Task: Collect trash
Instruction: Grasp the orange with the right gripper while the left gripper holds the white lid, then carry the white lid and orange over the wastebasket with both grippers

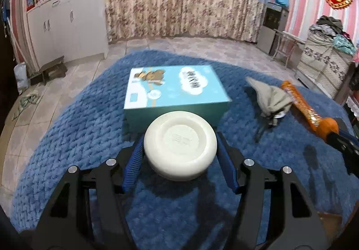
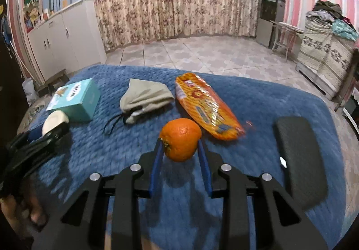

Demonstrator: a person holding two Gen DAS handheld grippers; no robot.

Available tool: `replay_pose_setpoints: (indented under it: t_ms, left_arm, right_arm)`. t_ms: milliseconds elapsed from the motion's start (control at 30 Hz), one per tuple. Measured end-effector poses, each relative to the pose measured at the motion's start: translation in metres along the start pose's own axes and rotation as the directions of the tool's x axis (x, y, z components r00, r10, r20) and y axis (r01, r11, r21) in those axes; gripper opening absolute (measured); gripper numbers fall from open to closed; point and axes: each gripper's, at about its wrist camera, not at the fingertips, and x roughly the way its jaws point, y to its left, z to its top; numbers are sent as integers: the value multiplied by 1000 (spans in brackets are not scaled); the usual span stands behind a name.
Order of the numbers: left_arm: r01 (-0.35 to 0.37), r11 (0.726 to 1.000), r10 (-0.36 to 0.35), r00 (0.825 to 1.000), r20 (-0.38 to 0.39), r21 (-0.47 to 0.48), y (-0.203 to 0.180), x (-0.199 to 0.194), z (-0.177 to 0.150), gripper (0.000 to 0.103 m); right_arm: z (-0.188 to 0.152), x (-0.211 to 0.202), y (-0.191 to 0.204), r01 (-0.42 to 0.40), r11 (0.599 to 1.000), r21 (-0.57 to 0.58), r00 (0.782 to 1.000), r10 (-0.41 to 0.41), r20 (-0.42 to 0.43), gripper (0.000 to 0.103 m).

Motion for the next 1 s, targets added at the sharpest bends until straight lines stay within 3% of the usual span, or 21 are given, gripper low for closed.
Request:
replay_pose_setpoints:
  t_ms: [100,200,367,533,700,767,800,833,1000]
  left_arm:
    - [35,999,-35,999,14,24,-11,-14,1,61]
    - [57,997,-60,997,47,56,-29,-33,2,61]
    - [127,987,-135,988,78,101,-68,-62,2,61]
    - [180,974,-190,980,58,136,-97,-79,-8,61]
    - [194,967,-203,978,41,165,-101,-88,-22,61]
    - [186,967,-196,980,41,174,-97,-90,-26,61]
    - [179,968,-189,981,40,176,-95,-90,-28,61]
    - [171,970,-180,983,35,173,-91,-89,-26,61]
    - [139,975,-146,989,31,174,-70,-84,-20,61]
  right_arm:
    - [-16,-33,-17,32,999,15,999,-32,35,32]
    - [-34,-70,-40,64,997,51,995,-68,69,23]
    - [-61,-120,-85,125,988,85,988,-132,82,22]
    - [-96,-140,-133,190,967,169,980,-197,28,22]
    - [-120,-144,-158,228,944,238,972,-235,2,24]
    - [-122,-139,-157,226,941,254,972,-235,4,34]
    - [-121,-137,-154,221,941,257,973,-231,9,52]
    - [-120,-134,-149,209,943,258,975,-222,21,63]
    - [-115,-111,-103,120,969,217,991,-131,35,64]
